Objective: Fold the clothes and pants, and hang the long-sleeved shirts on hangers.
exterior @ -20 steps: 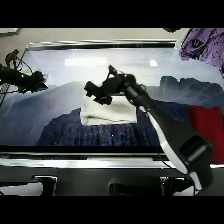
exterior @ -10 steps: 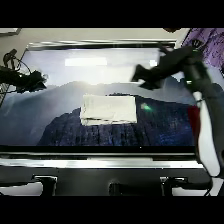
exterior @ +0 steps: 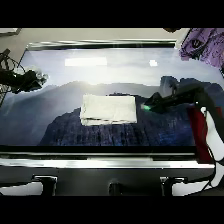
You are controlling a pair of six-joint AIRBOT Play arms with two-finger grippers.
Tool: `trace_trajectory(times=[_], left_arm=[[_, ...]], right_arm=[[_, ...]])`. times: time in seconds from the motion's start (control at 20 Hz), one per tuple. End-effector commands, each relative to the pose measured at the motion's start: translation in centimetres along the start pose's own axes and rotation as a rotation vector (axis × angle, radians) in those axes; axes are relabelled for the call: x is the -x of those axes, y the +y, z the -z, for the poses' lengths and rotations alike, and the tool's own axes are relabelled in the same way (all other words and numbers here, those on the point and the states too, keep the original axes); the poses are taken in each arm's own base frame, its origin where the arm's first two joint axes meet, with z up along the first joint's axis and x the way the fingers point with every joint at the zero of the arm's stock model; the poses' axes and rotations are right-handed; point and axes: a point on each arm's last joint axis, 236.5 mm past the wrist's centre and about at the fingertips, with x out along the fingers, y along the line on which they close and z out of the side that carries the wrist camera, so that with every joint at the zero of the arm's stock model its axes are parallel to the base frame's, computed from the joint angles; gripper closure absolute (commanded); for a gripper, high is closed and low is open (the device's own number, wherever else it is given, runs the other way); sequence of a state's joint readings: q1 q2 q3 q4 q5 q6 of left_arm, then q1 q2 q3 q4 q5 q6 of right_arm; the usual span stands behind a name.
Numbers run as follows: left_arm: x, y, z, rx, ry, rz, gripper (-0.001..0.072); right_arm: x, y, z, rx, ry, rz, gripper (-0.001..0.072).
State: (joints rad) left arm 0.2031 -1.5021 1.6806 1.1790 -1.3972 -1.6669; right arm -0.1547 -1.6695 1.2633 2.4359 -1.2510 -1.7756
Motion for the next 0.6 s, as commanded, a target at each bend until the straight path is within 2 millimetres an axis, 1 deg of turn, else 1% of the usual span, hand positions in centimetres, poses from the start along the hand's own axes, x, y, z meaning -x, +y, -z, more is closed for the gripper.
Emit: trace_trajectory(times=[0.0, 0.15, 0.25, 0.4, 0.45, 0.5, 0.55], left_arm=[[0.1, 0.0, -0.1, -0.001, -0.003, 0.000, 0.0683], [0.0, 0.0, -0.1, -0.001, -0.002, 0.000, 0.0683], [0.0, 0.0, -0.1, -0.001, -0.002, 0.000, 0.0683], [-0.1, 0.1, -0.1, -0.001, 0.000, -0.001, 0.0683], [-0.1, 0.1, -0.1, -0.001, 0.000, 0.000, 0.0683], [-0.1, 0.1, 0.0, -0.001, 0.000, -0.001, 0.0683], [-0.1, 0.1, 0.0, -0.001, 0.000, -0.001, 0.0683]], right_arm=[[-4.2, -0.3, 0.0, 0.017, 0.002, -0.061, 0.0175], [-7.1, -0.2, -0.5, 0.025, -0.025, -0.040, 0.0179], [-8.5, 0.0, -0.6, 0.031, -0.035, -0.030, 0.0185], [-9.7, 0.8, -0.4, 0.040, -0.045, -0.026, 0.0204], [-10.0, 1.0, -0.4, 0.040, -0.049, -0.023, 0.0259], [-10.2, 1.3, -0.4, 0.047, -0.052, -0.021, 0.0366], [-10.1, 1.7, -0.4, 0.051, -0.052, -0.028, 0.0584]])
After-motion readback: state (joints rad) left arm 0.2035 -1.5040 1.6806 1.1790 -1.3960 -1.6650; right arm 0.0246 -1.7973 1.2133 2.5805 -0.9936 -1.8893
